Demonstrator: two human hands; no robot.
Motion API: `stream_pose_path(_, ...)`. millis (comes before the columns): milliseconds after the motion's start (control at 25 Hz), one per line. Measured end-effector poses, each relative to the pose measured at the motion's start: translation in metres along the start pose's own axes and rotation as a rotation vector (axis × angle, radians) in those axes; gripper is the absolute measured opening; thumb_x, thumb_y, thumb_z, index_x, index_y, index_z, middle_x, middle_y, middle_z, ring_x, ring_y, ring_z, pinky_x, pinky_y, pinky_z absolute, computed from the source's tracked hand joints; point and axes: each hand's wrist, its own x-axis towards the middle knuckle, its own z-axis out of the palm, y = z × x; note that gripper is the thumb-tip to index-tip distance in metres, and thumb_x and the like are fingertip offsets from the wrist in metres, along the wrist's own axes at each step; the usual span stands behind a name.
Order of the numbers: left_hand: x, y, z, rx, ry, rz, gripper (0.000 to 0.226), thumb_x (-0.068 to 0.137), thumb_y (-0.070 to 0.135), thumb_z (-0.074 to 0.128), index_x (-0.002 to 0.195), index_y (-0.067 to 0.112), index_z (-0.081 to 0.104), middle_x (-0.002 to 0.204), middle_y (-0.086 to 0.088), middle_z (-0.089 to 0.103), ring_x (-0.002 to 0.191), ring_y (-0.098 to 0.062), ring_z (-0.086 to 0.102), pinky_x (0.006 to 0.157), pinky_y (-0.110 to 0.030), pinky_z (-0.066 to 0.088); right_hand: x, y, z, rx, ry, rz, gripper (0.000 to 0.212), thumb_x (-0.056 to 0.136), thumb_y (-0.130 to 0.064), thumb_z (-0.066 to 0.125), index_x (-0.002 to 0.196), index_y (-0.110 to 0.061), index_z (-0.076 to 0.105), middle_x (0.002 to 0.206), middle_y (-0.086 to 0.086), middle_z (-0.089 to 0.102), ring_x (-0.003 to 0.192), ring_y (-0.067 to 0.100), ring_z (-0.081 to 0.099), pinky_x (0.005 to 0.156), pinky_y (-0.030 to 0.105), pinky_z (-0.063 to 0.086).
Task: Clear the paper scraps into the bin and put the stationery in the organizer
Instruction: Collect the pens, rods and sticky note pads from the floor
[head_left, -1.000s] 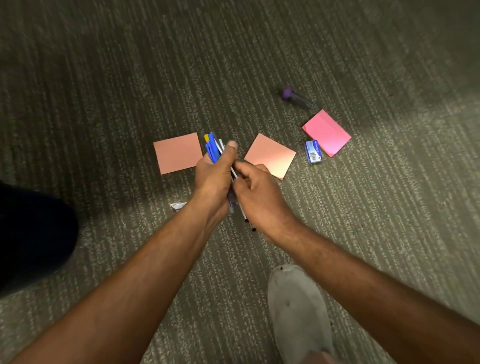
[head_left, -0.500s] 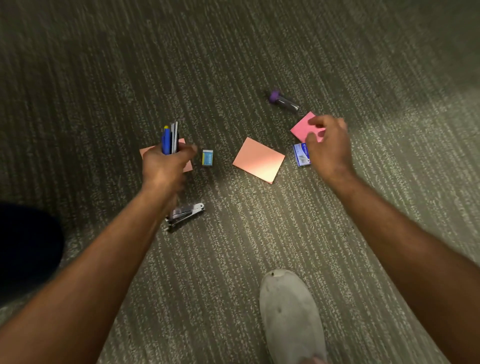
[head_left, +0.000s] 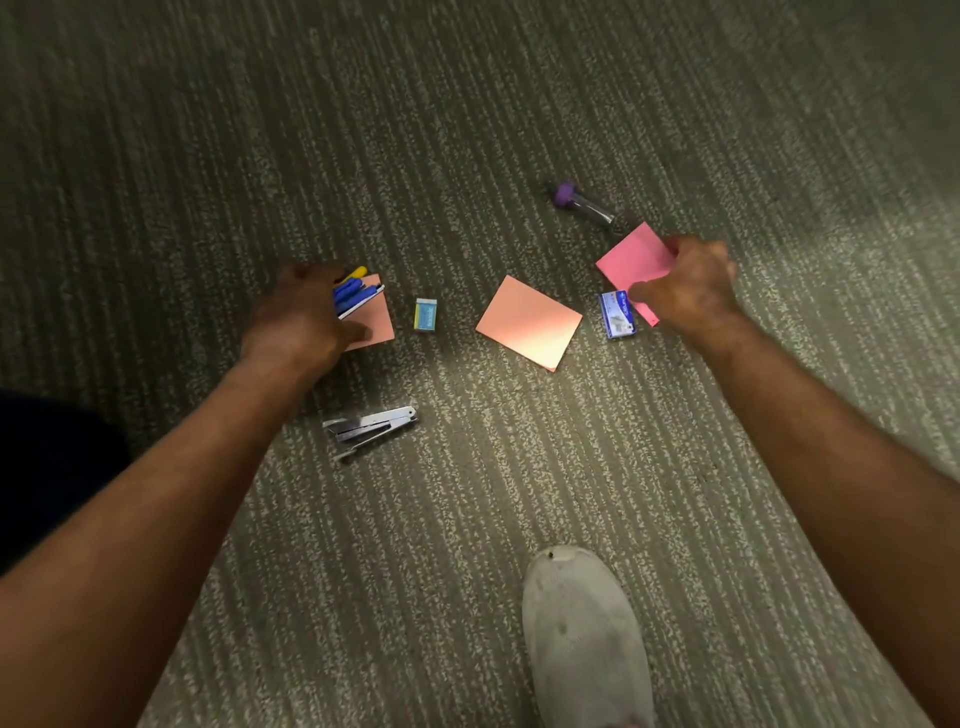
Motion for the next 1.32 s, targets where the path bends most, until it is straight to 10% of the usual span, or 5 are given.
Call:
stream_pose_path(440,-0.014,0.005,-0.020,-0.007,0.178,-0.022,0.035,0.093,0.041,0.065,0.117,0.016,0.067,0.111,-0.021,0.067,0.101,-0.042,0.064,0.078,-0.042,0.049,-0.047,-0.032,-0.021,-0.036,0.297,-0.403,0.020,0.102,-0.020,0.057,0.121,-0.017,0.060,0.119,0.005,0.061,0.112,0.026,0.054,0.094,0.040,0.041)
stream_pose_path(720,-0.022,0.047,-0.040,-0.558,0.207,-0.081,0.022,0.085,0.033,0.074,0.097,0.018,0.065,0.091,-0.011,0.068,0.089,-0.034,0.067,0.070,-0.035,0.053,-0.077,-0.057,0.019,0.241,-0.316,-0.333,0.033,0.106,-0.012,0.045,0.138,-0.019,0.049,0.113,0.001,0.057,0.095,0.018,0.063,0.060,0.029,0.052)
stream_pose_path(880,-0.036,0.064,-0.024,-0.920,0.007,-0.195,0.023,0.085,0.018,0.078,0.102,0.018,0.063,0.067,0.008,0.055,0.047,0.000,0.050,0.037,-0.014,0.038,-0.080,-0.048,0.050,-0.072,-0.252,-0.360,0.053,0.100,-0.028,0.057,0.149,-0.017,0.042,0.137,0.012,0.043,0.128,0.029,0.043,0.104,0.044,0.044)
stream_pose_path(1160,-0.053,0.071,0.007,-1.033,-0.123,-0.314,0.018,0.087,0.018,0.077,0.099,0.016,0.063,0.059,0.009,0.049,0.034,0.002,0.038,0.031,-0.013,0.029,-0.068,-0.052,0.049,-0.167,-0.202,-0.338,0.089,0.068,-0.053,0.089,0.140,-0.018,0.050,0.137,0.012,0.046,0.128,0.031,0.040,0.104,0.041,0.040)
stream_pose_path(1320,-0.056,0.071,0.017,-1.103,-0.172,-0.377,0.019,0.086,0.022,0.078,0.093,0.020,0.061,0.053,0.011,0.047,0.035,-0.004,0.037,0.036,-0.016,0.028,-0.066,-0.054,0.041,0.006,-0.321,-0.260,0.059,0.087,-0.038,0.079,0.133,-0.013,0.053,0.136,0.011,0.044,0.111,0.028,0.055,0.096,0.042,0.051)
